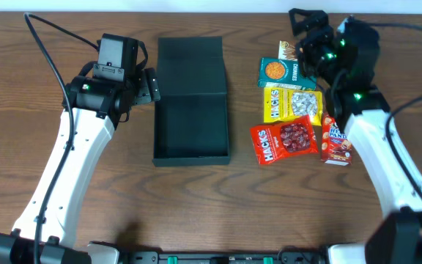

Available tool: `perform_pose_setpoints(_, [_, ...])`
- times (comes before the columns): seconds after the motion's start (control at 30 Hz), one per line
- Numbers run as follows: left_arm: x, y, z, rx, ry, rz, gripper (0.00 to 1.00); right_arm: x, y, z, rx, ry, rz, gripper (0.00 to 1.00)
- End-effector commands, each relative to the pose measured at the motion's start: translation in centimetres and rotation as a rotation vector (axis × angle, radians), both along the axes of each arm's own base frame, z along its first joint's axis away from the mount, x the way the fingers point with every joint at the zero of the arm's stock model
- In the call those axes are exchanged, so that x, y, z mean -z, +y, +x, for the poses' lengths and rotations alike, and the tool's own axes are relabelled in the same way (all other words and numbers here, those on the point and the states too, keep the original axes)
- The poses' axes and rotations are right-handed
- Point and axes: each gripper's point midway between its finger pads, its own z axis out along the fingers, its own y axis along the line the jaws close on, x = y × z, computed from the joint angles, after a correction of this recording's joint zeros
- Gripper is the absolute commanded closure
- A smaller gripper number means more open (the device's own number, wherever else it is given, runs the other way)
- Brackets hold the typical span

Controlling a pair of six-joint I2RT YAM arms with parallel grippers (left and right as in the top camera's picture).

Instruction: Pack container

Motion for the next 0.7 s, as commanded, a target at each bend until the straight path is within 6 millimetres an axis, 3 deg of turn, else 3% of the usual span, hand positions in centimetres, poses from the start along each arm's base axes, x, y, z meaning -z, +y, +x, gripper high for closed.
perform_pose_setpoints(0.0, [0.1, 0.3, 0.2, -0.016, 0.002, 0.006, 0.05, -0.1, 0.6, 1.9, -0.045, 0.005, 0.028, 0.01])
perform_pose_setpoints(0.17, [0.1, 0.3, 0.2, -0.016, 0.003, 0.007, 0.05, 3.2, 0.4, 4.0, -0.014, 0.133, 0.082, 0.01])
perform_pose_setpoints(0.27, [0.1, 0.4, 0.2, -0.019, 0.002, 0.010, 0.05, 6.7, -0.2, 4.2, 0.059, 0.303, 0.194, 0.01])
perform_pose_setpoints(0.37, [0.1, 0.5, 0.2, -0.022, 0.000, 0.016, 0.05, 8.7, -0.6, 4.3, 0.104, 0.384, 0.247, 0.03])
perform_pose_setpoints(0.67, [0.1, 0.5, 0.2, -0.023, 0.000, 0.016, 0.05, 11.3, -2.2, 3.9, 0.210, 0.499, 0.235, 0.01])
